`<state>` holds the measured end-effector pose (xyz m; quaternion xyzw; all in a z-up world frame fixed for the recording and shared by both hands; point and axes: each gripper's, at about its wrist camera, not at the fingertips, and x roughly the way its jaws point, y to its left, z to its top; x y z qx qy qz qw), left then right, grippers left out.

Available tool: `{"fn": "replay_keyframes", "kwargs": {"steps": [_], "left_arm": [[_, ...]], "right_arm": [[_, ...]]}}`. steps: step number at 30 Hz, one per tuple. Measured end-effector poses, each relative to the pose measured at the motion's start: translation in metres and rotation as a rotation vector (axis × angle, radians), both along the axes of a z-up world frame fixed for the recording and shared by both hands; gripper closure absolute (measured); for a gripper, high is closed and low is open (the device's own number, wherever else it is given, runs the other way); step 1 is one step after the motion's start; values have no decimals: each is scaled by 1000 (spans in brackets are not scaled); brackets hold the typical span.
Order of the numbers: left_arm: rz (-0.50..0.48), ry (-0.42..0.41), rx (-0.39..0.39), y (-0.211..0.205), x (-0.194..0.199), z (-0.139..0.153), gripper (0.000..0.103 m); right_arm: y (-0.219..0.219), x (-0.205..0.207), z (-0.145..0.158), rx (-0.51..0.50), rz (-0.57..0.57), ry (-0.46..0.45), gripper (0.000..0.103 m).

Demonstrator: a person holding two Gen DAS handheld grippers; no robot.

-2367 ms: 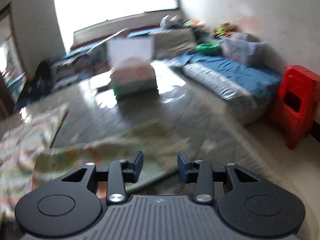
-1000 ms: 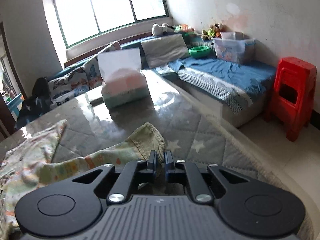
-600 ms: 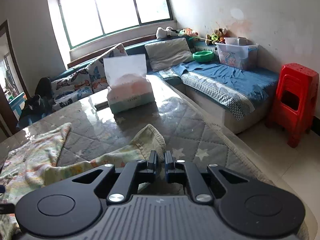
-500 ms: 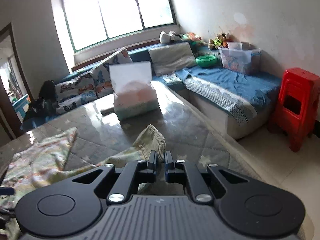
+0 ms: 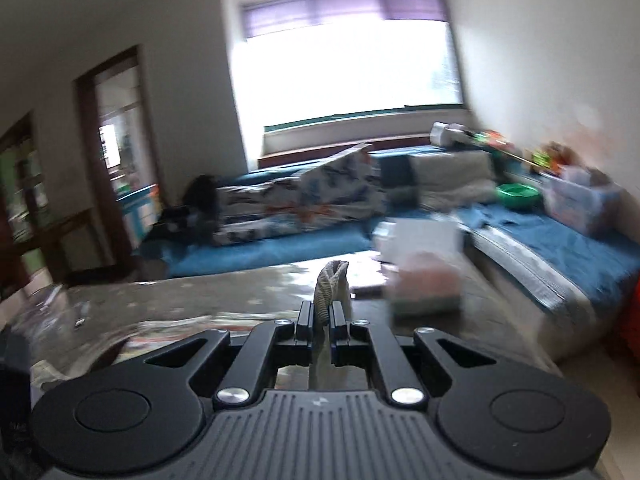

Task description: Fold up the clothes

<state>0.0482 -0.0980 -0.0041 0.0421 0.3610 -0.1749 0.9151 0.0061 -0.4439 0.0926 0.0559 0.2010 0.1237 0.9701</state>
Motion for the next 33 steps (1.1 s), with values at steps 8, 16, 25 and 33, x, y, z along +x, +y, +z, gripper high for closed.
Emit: {"fn": "replay_keyframes", "kwargs": {"steps": [8, 16, 25, 33], "left_arm": [[202, -22, -42, 90, -22, 7, 0], [319, -11, -77, 143, -42, -2, 0], [352, -6, -96, 156, -43, -3, 0], [327, -18, -92, 144, -37, 2, 0]], "right_arm": [[99, 12, 4, -54, 249, 16, 97], [180, 15, -27, -124, 412, 102, 97], [202, 11, -58, -135, 533, 218, 84], [167, 17, -67, -183, 461, 264, 81]]}}
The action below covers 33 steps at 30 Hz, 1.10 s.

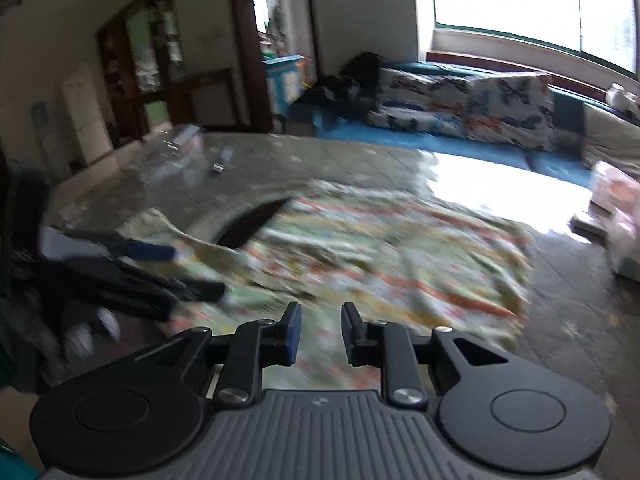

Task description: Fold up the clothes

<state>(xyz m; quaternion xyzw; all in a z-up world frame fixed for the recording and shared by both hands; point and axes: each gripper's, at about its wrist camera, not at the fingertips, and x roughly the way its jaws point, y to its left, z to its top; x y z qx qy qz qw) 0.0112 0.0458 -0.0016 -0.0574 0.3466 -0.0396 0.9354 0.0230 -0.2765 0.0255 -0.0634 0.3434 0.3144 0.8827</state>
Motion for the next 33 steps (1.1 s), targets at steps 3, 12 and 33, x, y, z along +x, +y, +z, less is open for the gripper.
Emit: {"fn": "replay_keyframes", "kwargs": {"steps": [3, 12, 33], "left_arm": [[-22, 7, 9, -10, 6, -2, 0], [-94, 50, 90, -45, 26, -19, 0], [-222, 70, 16, -50, 43, -26, 62]], "right_arm": [[-24, 5, -13, -30, -68, 34, 78], [-71, 20, -55, -55, -183, 129, 76], [-73, 64, -47, -41, -150, 70, 75]]}}
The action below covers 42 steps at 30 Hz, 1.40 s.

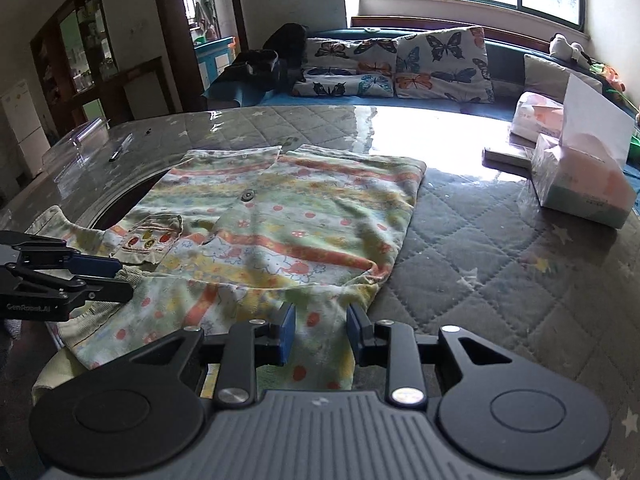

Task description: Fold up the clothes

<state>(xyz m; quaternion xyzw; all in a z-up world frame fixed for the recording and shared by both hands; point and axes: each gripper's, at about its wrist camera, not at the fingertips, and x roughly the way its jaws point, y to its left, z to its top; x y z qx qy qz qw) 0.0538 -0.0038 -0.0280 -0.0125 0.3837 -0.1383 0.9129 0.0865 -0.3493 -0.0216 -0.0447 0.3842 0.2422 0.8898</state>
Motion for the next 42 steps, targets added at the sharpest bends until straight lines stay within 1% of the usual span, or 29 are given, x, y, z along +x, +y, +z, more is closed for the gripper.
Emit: {"fn": "replay_keyframes", "kwargs": {"steps": [2, 3, 5, 6, 8, 15, 17, 19, 22, 24, 26, 27, 29, 30, 32, 33, 34, 35, 38, 40, 42], "left_arm": [[5, 16, -16, 2, 3, -3, 63], [5, 17, -24, 3, 4, -3, 65], [9, 16, -25, 4, 5, -3, 90], [10, 11, -33, 5, 5, -1, 90], [12, 0, -52, 7, 4, 5, 93], [-5, -141, -70, 0, 8, 47, 94], [-8, -188, -62, -3, 10, 54, 94], [-4, -182, -61, -4, 14, 53, 94], [24, -125, -45, -2, 22, 40, 94], [48, -86, -25, 1, 26, 28, 93], [73, -54, -7, 7, 28, 19, 89], [85, -38, 1, 10, 29, 14, 89], [111, -21, 21, 14, 29, 9, 89], [127, -15, 19, 17, 28, 9, 89], [140, -28, 2, 20, 21, 14, 84], [138, -41, -11, 21, 17, 18, 81], [123, -51, -22, 19, 12, 21, 72], [108, -60, -34, 17, 6, 24, 65], [38, -49, -22, 1, -4, 21, 60], [15, -34, -2, -6, -9, 14, 57], [-6, -19, 18, -14, -14, 6, 57]], "right_arm": [[0, 1, 0, -2, 3, 0, 75], [0, 1, -1, -3, 5, -1, 75], [1, 1, -1, -6, 7, -3, 73], [0, 1, -1, -9, 8, -4, 71], [0, 2, -1, -13, 8, -6, 71], [5, 2, 2, -31, 22, -49, 71], [8, 4, 3, -37, 27, -61, 71], [10, 7, -1, -45, 26, -60, 71], [11, 15, -10, -70, 4, -54, 71], [7, 18, -14, -64, -24, -41, 71], [3, 20, -17, -54, -43, -30, 71], [3, 20, -16, -57, -45, -34, 71], [2, 17, -12, -56, -44, -44, 71], [2, 14, -9, -50, -38, -46, 71], [3, 9, -3, -39, -26, -50, 70], [3, 6, 0, -34, -20, -52, 70], [4, 3, 2, -29, -11, -52, 69], [6, -2, 4, -24, 2, -50, 66], [11, -17, 5, -17, 39, -37, 51], [15, -27, 3, -18, 59, -30, 51], [17, -37, -2, -20, 71, -18, 49]]}}
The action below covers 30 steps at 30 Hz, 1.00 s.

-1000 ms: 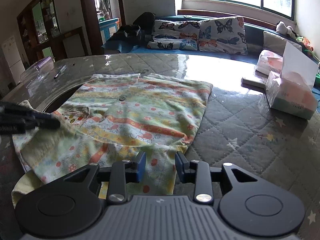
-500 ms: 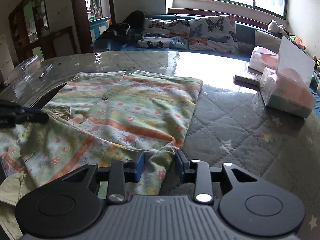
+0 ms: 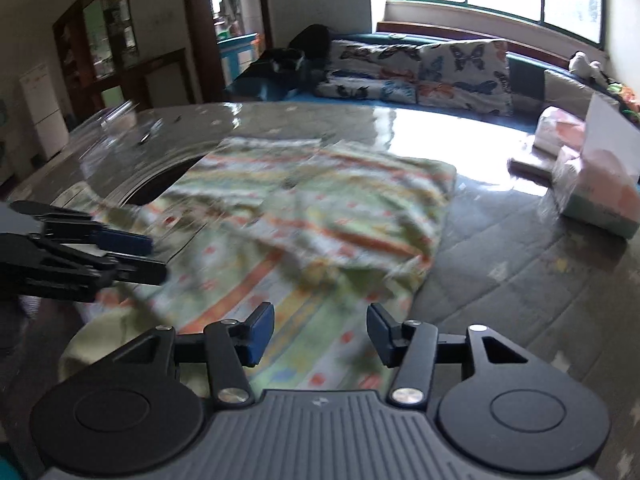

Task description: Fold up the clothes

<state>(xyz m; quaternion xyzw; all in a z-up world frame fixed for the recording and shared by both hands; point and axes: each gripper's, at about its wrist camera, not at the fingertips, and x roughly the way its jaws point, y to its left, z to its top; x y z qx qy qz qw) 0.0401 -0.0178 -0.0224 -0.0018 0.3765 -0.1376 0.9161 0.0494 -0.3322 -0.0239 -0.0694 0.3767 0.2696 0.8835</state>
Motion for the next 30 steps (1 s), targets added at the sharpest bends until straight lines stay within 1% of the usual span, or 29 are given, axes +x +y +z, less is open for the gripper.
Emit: {"fn": "replay_keyframes", "kwargs": {"steps": [2, 4, 5, 7, 9, 12, 13, 14, 17, 18, 20, 21, 26, 30], "left_arm": [[6, 11, 5, -1, -3, -6, 55], [6, -2, 10, -1, -7, -7, 53], [15, -7, 8, 1, -9, -6, 50], [33, -18, 4, 6, -14, -3, 47], [52, -28, 0, 10, -18, 0, 46], [112, -40, -23, 27, -26, 5, 44], [134, -44, -25, 33, -29, 6, 42], [159, -46, -25, 41, -32, 7, 38], [243, -49, -23, 66, -41, 9, 29], [273, -55, -18, 75, -45, 10, 27], [339, -72, -3, 95, -53, 11, 14], [378, -80, 2, 105, -57, 12, 12], [586, -82, -15, 167, -69, 12, 12], [761, -75, -25, 215, -75, 10, 16]], "right_arm": [[1, -7, -7, -14, 3, 7, 48], [1, -13, -12, -33, -2, -10, 44], [2, -15, -12, -41, -4, -17, 42], [3, -18, -9, -49, -9, -29, 42], [4, -21, -5, -30, -11, -37, 41], [9, -23, -5, -23, -6, -33, 41], [12, -23, -7, -27, -2, -26, 41], [15, -22, -9, -37, 0, -20, 41], [20, -23, -7, -38, 6, -28, 40], [22, -24, -3, -31, 10, -37, 38], [27, -24, 2, -25, 17, -55, 37], [30, -24, 4, -22, 21, -61, 37], [42, -23, 5, -22, 44, -60, 37], [48, -23, 4, -21, 55, -56, 37]]}}
